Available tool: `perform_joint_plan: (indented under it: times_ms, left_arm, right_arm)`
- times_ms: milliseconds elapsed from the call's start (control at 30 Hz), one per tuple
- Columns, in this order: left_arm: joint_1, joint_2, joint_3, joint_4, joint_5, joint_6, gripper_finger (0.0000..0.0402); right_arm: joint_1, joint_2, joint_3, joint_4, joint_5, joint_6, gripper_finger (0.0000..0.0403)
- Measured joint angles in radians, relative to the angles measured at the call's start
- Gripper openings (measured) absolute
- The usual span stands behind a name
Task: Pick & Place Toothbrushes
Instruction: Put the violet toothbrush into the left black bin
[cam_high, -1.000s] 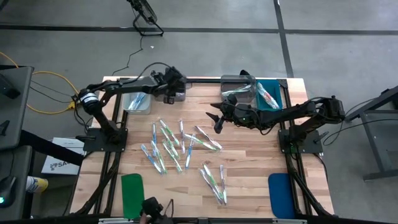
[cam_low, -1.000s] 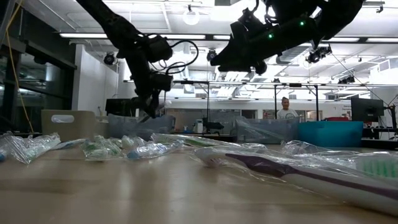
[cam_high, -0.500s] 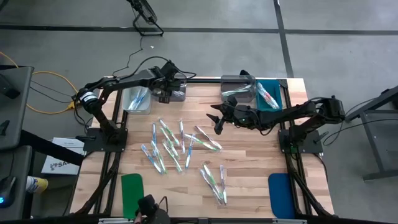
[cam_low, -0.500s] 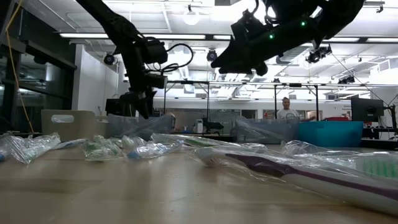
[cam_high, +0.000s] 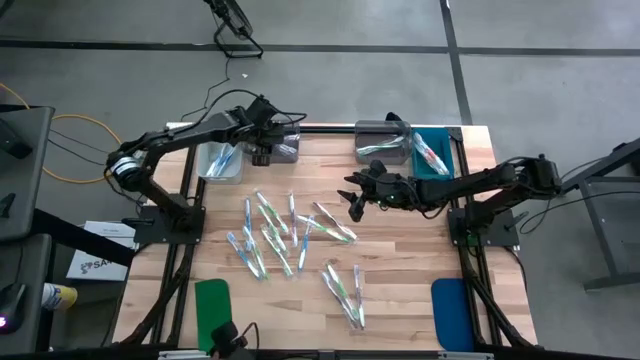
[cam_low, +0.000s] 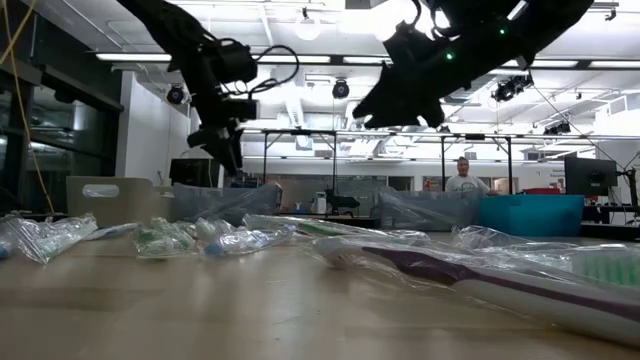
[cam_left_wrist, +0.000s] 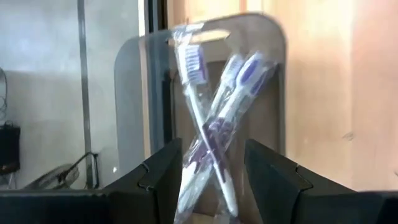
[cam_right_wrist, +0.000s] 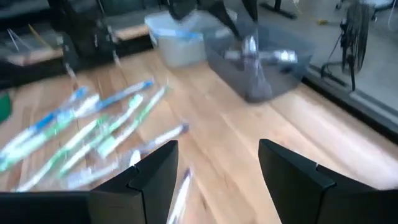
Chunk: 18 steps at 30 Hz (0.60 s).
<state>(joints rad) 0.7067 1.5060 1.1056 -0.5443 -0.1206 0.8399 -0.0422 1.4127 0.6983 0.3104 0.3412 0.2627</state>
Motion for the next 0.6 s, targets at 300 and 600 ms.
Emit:
perform_joint_plan:
  times_ms: [300,600]
  left_arm:
    - [0.016,-0.048,-0.167,0.271,0.094,-0.015,0.0166]
    - [0.022,-0.048,-0.203,0.393,0.129,-0.055,0.0166]
  right_arm:
    - [0.022,-0.003,0.0,-0.021,0.0,0.007,0.0217]
    - [0.023,-0.003,0.0,-0.026,-0.003,0.029,0.0217]
